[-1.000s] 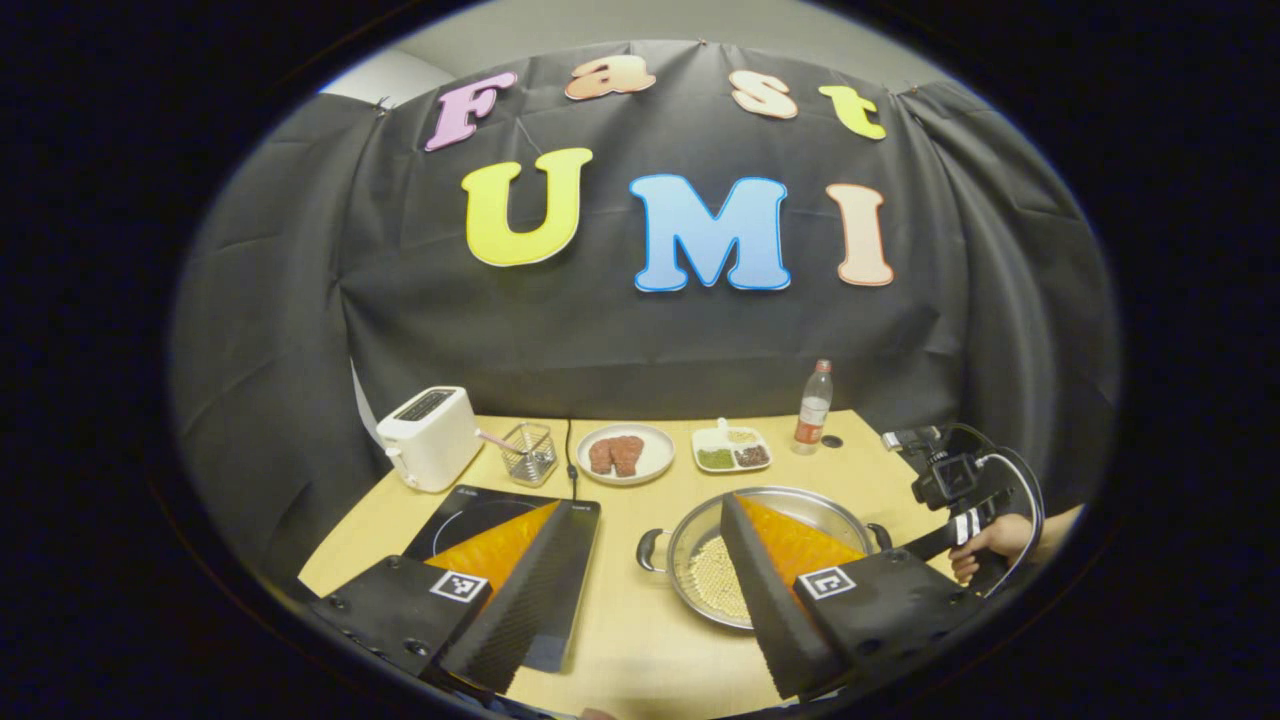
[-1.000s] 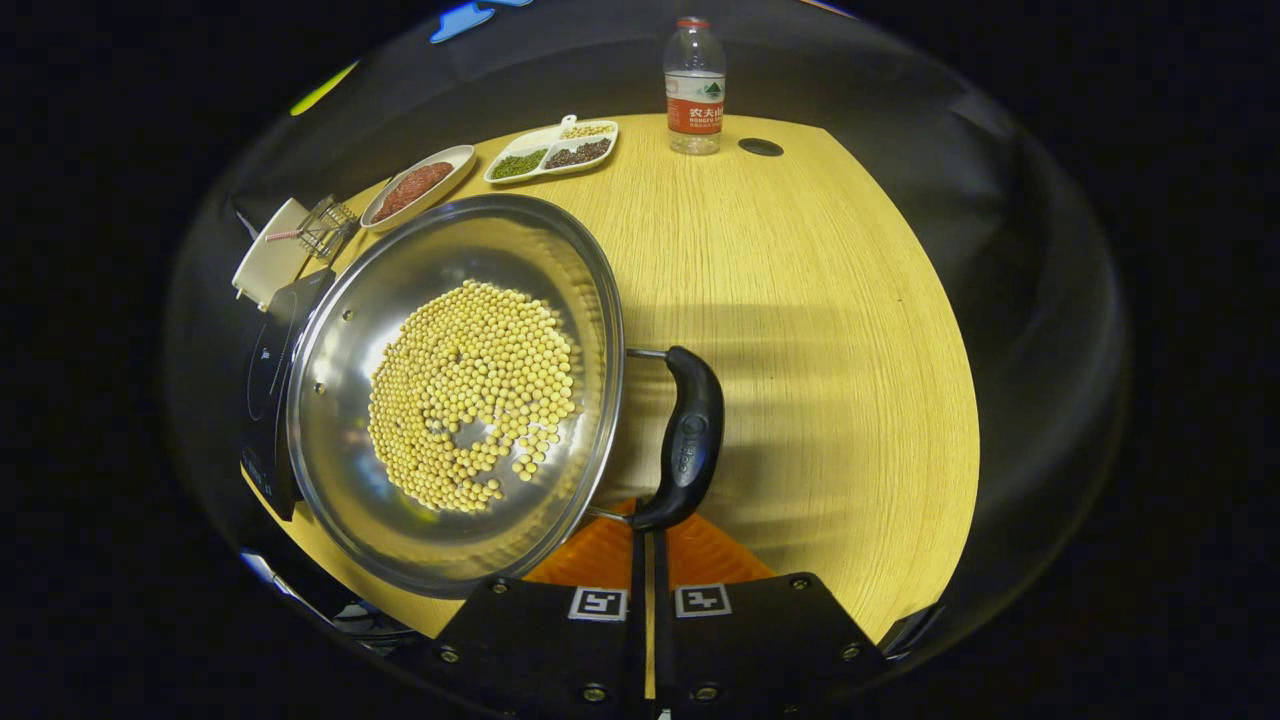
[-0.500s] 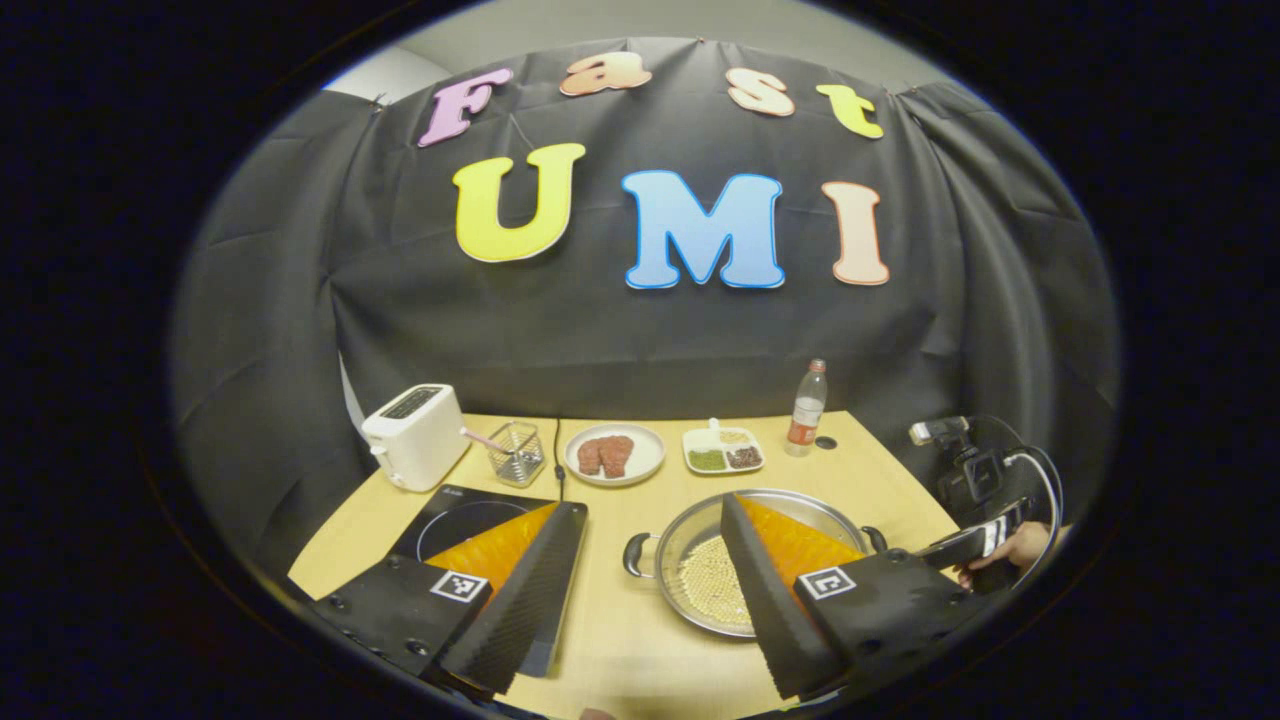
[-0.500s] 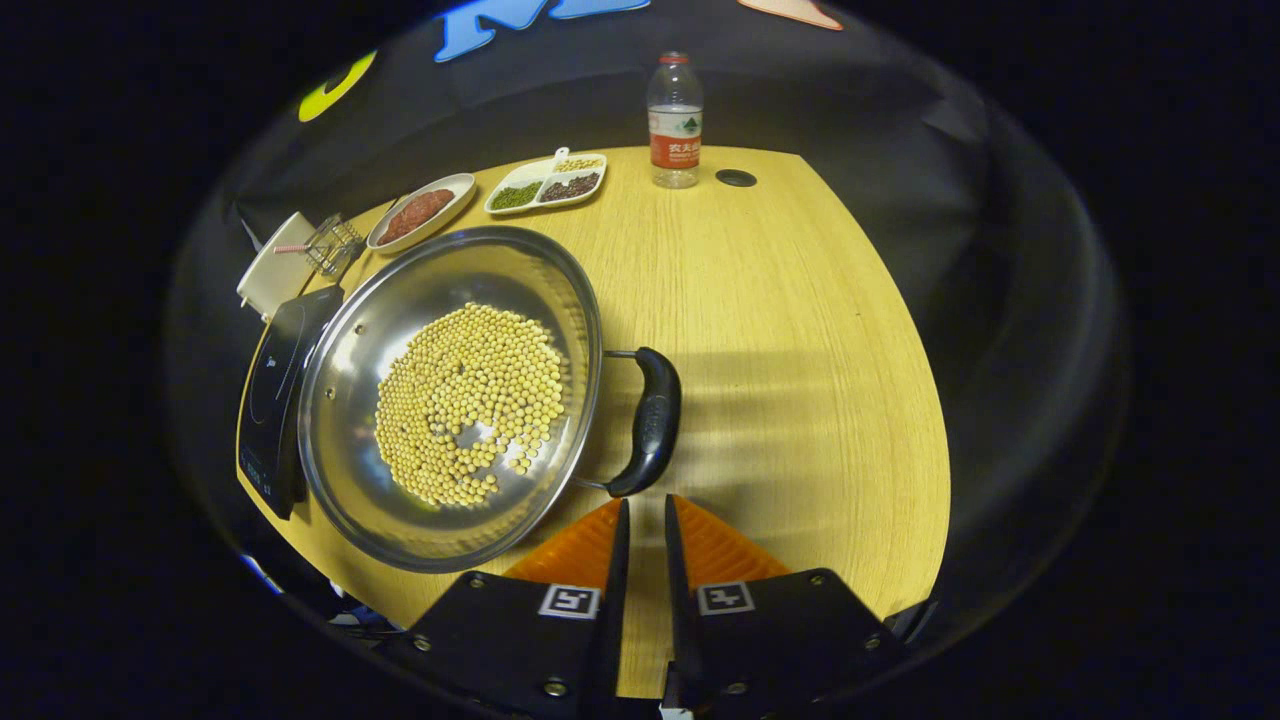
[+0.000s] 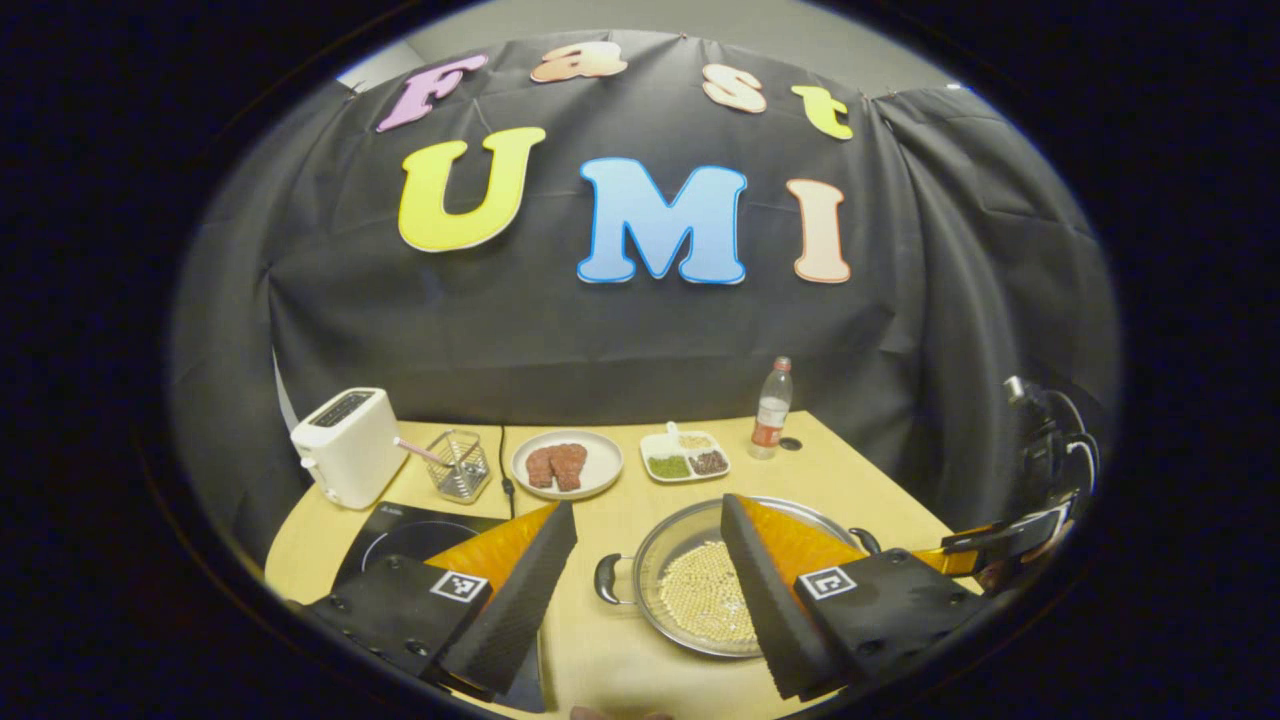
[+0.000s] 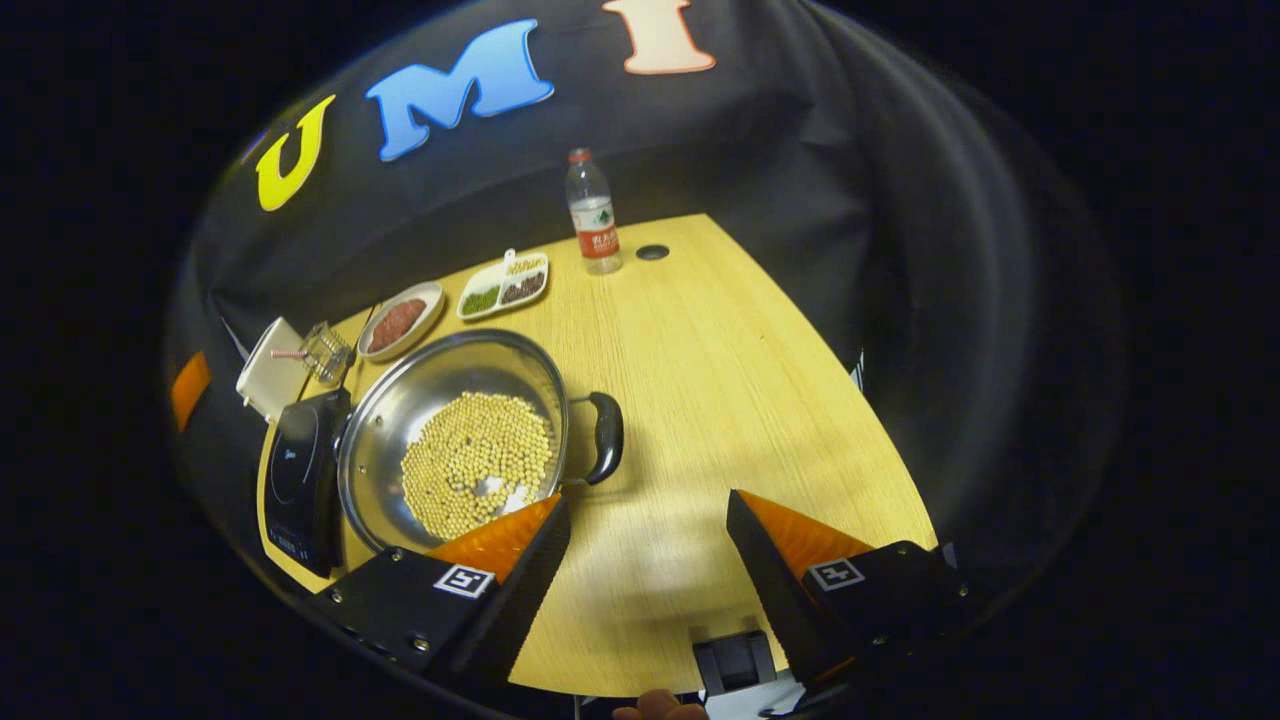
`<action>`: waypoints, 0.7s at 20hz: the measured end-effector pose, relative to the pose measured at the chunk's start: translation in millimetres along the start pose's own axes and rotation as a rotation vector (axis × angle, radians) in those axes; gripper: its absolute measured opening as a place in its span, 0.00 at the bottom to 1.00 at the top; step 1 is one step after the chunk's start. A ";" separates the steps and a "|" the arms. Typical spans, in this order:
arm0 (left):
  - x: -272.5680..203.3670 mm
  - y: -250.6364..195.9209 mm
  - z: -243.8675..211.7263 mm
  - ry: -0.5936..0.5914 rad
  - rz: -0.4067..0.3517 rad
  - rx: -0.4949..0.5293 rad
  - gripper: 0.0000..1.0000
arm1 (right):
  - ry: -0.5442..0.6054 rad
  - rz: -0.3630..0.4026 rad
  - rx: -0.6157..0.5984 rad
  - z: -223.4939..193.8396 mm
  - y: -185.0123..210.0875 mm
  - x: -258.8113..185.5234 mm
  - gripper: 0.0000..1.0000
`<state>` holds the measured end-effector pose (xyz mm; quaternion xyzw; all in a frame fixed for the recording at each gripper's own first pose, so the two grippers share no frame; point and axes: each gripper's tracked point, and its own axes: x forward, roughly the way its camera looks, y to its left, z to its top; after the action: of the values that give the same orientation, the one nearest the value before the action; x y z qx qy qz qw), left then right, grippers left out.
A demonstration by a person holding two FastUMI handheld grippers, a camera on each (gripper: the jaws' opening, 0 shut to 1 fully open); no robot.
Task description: First push the handle of the pot to place it horizontally, then grasp the pot with both hands and set it on the induction cooktop.
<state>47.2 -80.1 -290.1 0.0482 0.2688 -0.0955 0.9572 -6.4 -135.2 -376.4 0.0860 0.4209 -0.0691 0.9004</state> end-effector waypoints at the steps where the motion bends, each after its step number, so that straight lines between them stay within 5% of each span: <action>1: 8.8 1.8 -6.7 0.013 -0.011 -0.002 0.97 | -0.033 0.002 0.004 5.6 3.4 -3.7 0.98; 14: 118.8 35.6 -119.1 0.172 -0.010 0.020 0.98 | -0.172 -0.053 -0.095 24.5 28.7 73.9 0.98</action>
<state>93.9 -46.8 -452.1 0.0641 0.3492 -0.0986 0.9296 64.6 -116.3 -415.0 0.0259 0.3469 -0.0802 0.9341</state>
